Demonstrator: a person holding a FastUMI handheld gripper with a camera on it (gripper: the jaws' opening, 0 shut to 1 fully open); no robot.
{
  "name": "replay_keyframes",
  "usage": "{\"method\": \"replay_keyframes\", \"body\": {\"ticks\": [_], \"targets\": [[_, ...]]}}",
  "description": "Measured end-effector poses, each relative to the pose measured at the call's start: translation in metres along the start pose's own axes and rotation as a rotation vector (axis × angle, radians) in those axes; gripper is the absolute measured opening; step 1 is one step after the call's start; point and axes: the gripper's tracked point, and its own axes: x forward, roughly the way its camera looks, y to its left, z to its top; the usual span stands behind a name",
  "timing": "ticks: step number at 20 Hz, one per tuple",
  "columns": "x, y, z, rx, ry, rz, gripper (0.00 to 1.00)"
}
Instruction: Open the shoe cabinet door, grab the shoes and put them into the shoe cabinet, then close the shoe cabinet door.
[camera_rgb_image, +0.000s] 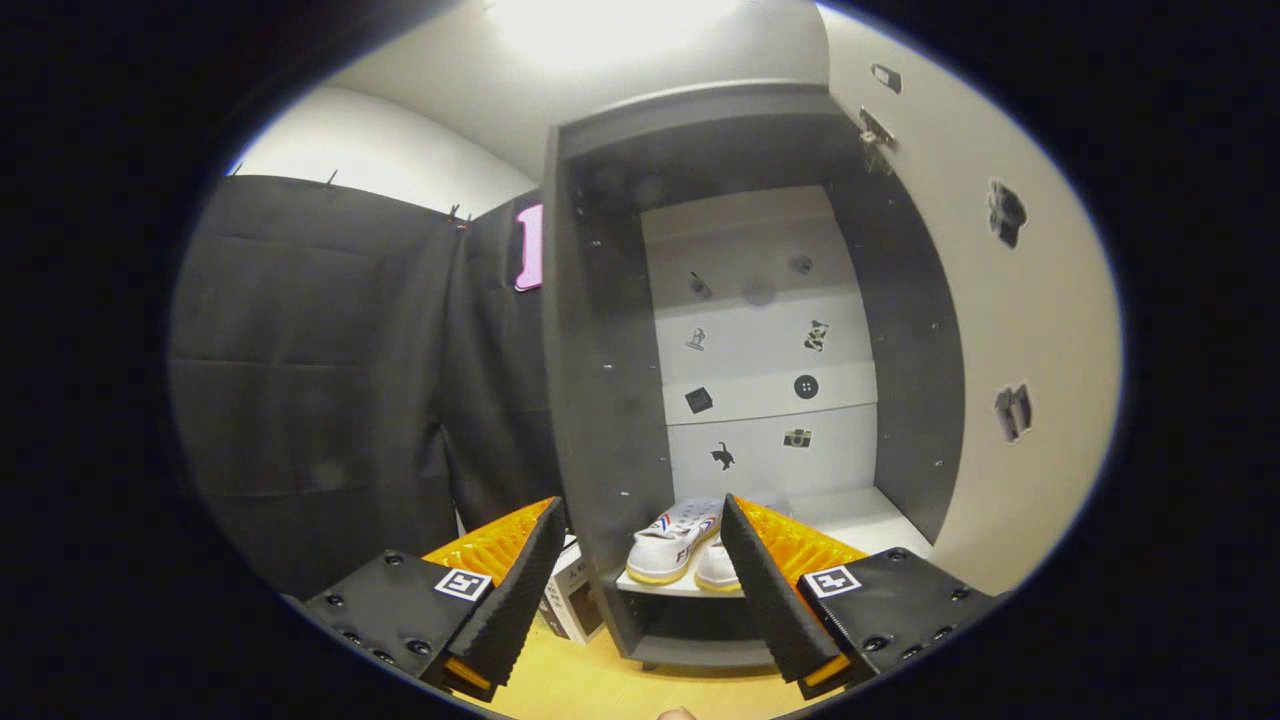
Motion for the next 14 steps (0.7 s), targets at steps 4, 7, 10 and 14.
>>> {"method": "replay_keyframes", "body": {"ticks": [4,7,10,14], "targets": [[-0.069,0.018,0.01,0.004,-0.012,0.018,0.98],[-0.117,0.02,0.013,-0.015,-0.002,0.02,0.97],[-0.164,0.013,0.021,-0.014,-0.009,0.011,0.97],[-0.216,0.004,0.029,0.009,-0.004,0.057,0.97]]}}
